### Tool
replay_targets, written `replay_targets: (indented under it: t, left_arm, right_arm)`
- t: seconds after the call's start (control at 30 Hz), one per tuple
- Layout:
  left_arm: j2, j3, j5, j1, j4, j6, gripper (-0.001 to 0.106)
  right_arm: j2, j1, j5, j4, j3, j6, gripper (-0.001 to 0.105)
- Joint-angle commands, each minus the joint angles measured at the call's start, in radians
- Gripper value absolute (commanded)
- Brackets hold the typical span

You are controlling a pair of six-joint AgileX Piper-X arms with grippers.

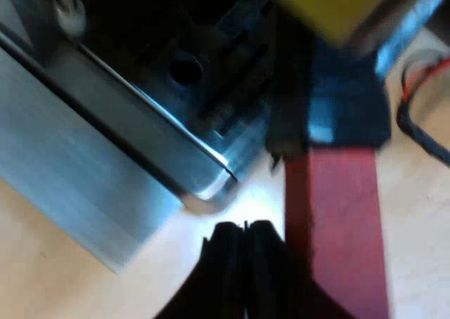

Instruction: Put the handle in the coffee machine

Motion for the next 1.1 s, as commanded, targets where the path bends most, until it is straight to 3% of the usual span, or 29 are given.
replay_targets:
  t: [0.03,0.1,0.13,0.5,0.83,1.1]
  left_arm:
    - [-0.017,0.036,0.015,-0.005,-0.011,-0.005,0.000]
    - [-0.101,0.110,-0.020,-0.005,-0.134,-0.084,0.000]
    - [-0.120,0.118,-0.012,-0.005,-0.139,-0.094,0.000]
    - [-0.160,0.161,0.005,-0.033,-0.141,-0.109,0.000]
    - [-0.169,0.160,-0.005,-0.193,-0.168,-0.186,0.000]
    - [-0.169,0.160,-0.021,-0.230,-0.168,-0.201,0.000]
  right_arm:
    - [-0.197,-0.006,-0.009,-0.081,-0.024,-0.002,0.044]
    - [-0.197,-0.006,-0.009,-0.081,-0.024,-0.002,0.044]
    - [-0.197,-0.006,-0.009,-0.081,-0.024,-0.002,0.044]
    - [-0.197,-0.006,-0.009,-0.081,-0.024,-0.002,0.044]
    - [-0.197,-0.002,-0.009,-0.073,-0.022,-0.002,0.044]
    - [-0.197,0.017,-0.009,-0.049,-0.022,-0.069,0.044]
